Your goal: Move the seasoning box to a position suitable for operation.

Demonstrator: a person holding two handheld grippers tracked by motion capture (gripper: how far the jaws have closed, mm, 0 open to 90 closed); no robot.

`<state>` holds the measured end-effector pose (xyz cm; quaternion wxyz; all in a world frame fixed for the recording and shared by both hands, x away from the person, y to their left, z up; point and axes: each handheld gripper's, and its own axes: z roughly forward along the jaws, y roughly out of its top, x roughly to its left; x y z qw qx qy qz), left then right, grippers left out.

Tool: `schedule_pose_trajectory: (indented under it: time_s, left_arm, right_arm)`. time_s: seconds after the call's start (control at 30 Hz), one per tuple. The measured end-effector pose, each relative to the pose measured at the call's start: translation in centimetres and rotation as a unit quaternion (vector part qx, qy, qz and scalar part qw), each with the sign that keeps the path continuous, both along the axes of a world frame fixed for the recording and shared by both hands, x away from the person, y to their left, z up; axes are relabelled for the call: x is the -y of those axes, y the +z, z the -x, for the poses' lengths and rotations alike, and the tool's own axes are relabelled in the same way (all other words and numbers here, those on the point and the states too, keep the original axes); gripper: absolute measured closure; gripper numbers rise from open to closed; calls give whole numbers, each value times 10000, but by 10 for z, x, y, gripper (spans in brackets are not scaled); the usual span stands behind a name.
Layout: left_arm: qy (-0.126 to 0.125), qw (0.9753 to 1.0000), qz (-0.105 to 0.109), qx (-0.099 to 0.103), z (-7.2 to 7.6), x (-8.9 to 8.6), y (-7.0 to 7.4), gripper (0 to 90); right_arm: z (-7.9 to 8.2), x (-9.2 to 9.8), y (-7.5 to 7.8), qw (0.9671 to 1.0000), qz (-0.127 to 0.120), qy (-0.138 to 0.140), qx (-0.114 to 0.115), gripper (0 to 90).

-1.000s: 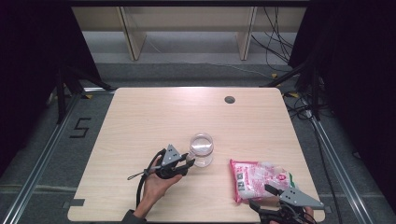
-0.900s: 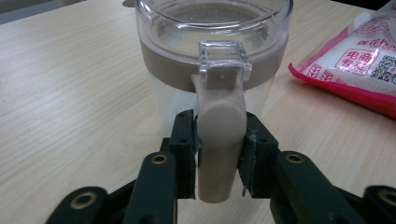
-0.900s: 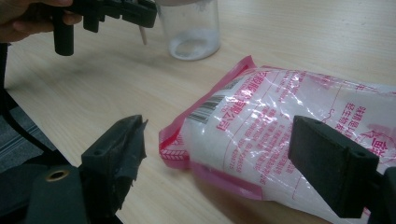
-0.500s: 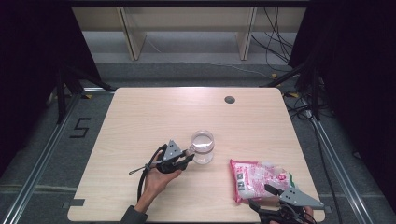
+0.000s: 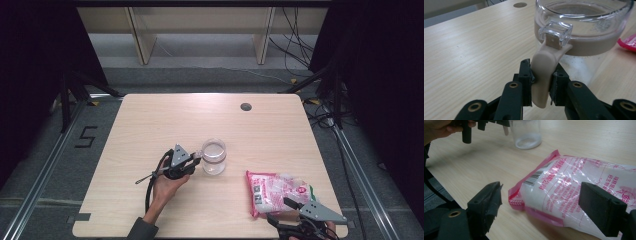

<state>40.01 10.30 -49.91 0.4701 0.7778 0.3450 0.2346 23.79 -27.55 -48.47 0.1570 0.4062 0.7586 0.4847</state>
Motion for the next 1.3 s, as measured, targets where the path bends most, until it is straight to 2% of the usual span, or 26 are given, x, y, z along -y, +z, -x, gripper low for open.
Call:
schedule_pose_trajectory:
  time_s: [0.03, 0.07, 0.1, 0.13, 0.17, 0.23, 0.33, 0.37, 0.43, 0.47, 0.5, 0.57, 0.63, 0.67, 0.73, 0.77, 0.87, 1.07, 1.17, 1.27, 1.3]
  left_arm:
    - [-68, 9999, -76, 51, -2, -1, 0, 745]
    - [-86, 9999, -94, 78, -3, -1, 0, 746]
    - [-86, 9999, -94, 78, -3, -1, 0, 746]
    - [-75, 9999, -71, 70, -3, -1, 0, 746]
    - [-1, 10000, 9, 16, -3, 1, -1, 747]
    - [-18, 10000, 4, 51, -4, 2, -1, 749]
    - [-67, 10000, 15, 46, -5, 4, -2, 748]
    - [-85, 9997, -159, 166, -4, 7, -1, 747]
    - [-50, 9996, -203, 194, -4, 8, -1, 745]
    - [-138, 9998, -86, 144, -5, 9, -2, 746]
    - [-138, 9998, -86, 144, -5, 9, -2, 747]
    - [-208, 9997, 122, 83, -5, 10, -4, 748]
    - [-202, 9996, 152, 94, -5, 12, -4, 747]
    - [-238, 9996, 74, 136, -4, 13, -4, 747]
    - [-309, 9993, 168, 109, -3, 16, -5, 746]
    - [-342, 9992, 153, 131, -4, 16, -5, 746]
    - [-366, 9991, 207, 108, -5, 17, -6, 747]
    - [-364, 9990, 261, 91, -8, 15, -7, 746]
    - [-323, 9992, 217, 81, -10, 14, -8, 753]
    - [-346, 9990, 292, 50, -11, 13, -8, 735]
    - [-356, 9991, 224, 76, -10, 12, -7, 735]
  right_arm:
    - [-1, 1, 0, 9999, 58, 20, 119, 194]
    - [-1, 1, 0, 9999, 55, 22, 119, 194]
    - [1, 0, 0, 10000, -5, -21, 19, 194]
    - [1, 0, 0, 10000, -5, -21, 19, 194]
    - [1, 0, 0, 9999, -31, -50, -104, 194]
    - [2, 0, 0, 9999, -44, -56, -121, 194]
    - [2, 0, 0, 9999, -100, -85, -85, 194]
    - [-1, 3, -1, 9999, 58, 9, 111, 194]
    - [-1, 2, -2, 9999, 36, -3, 133, 194]
    - [0, 2, -2, 10000, -1, -18, 43, 194]
    - [0, 2, -2, 10000, -1, -18, 43, 194]
    - [0, 3, -1, 10000, -3, -14, 58, 194]
    - [-1, 3, -2, 10000, 25, -7, 94, 194]
    - [-1, 3, -1, 10000, 22, -5, 90, 194]
    - [0, 3, -1, 10000, 16, 2, 98, 194]
    - [-1, 4, -1, 9999, 68, 18, 106, 194]
    - [-1, 3, -2, 10000, 24, -5, 60, 194]
    - [0, 2, -2, 10000, 17, -9, 64, 194]
    - [-1, 3, -2, 10000, 23, -8, 67, 194]
    - [1, 3, -1, 10000, 19, 4, 26, 195]
    - [1, 3, -1, 10000, 19, 4, 26, 195]
